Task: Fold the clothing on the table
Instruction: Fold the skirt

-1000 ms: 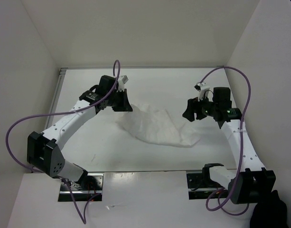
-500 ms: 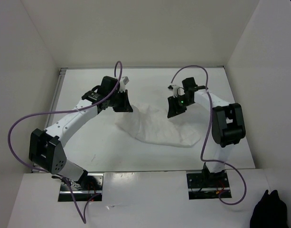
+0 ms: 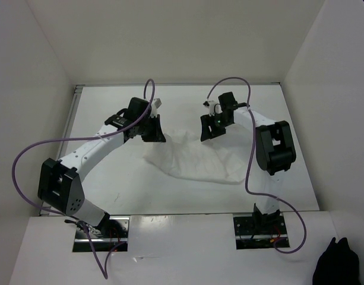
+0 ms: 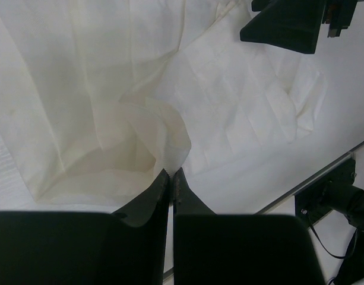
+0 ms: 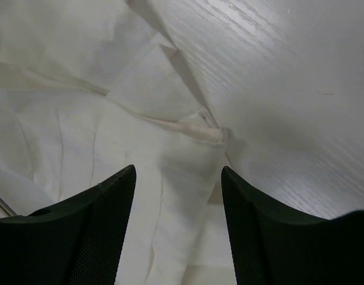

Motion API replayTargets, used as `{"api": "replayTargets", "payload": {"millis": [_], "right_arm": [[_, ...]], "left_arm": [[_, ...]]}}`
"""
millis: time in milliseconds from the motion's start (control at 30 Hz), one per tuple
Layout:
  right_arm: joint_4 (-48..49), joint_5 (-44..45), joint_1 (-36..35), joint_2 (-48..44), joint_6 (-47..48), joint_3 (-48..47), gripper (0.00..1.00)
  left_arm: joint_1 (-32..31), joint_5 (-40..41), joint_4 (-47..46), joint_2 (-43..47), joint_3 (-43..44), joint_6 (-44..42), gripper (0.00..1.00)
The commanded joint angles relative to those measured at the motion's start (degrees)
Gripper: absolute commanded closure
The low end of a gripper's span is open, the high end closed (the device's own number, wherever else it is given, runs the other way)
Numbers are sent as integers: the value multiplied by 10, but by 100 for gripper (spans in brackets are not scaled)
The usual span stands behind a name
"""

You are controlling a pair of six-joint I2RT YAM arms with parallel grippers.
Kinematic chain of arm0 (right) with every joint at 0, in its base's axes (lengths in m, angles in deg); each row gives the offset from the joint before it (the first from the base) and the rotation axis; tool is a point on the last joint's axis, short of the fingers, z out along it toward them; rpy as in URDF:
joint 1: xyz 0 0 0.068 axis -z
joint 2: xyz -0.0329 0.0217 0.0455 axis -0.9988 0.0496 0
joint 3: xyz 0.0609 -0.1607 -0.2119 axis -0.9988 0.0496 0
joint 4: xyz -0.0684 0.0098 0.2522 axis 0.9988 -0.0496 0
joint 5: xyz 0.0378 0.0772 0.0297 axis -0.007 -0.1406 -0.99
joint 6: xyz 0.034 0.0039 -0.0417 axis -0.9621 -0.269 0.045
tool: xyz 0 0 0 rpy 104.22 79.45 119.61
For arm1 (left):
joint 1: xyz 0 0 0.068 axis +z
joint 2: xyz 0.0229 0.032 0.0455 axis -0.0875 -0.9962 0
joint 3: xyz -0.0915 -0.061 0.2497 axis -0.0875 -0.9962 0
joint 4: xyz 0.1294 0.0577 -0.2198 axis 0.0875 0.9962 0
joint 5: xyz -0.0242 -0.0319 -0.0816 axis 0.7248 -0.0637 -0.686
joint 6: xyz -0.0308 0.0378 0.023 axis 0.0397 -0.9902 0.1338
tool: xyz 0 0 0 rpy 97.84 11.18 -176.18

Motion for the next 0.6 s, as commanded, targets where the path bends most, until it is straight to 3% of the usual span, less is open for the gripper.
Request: {"api": "replayTargets", "payload": {"millis": [0, 300, 567], "right_arm": [[25, 17, -1, 23, -11, -36, 35], [25, 29, -7, 64, -6, -61, 35], [38, 46, -7, 53, -6, -50, 65]], "left_arm": [[-2, 3, -14, -14, -1, 7, 95], [-2, 3, -14, -25, 16, 7, 95], [-2, 3, -14, -30, 16, 7, 95]]}}
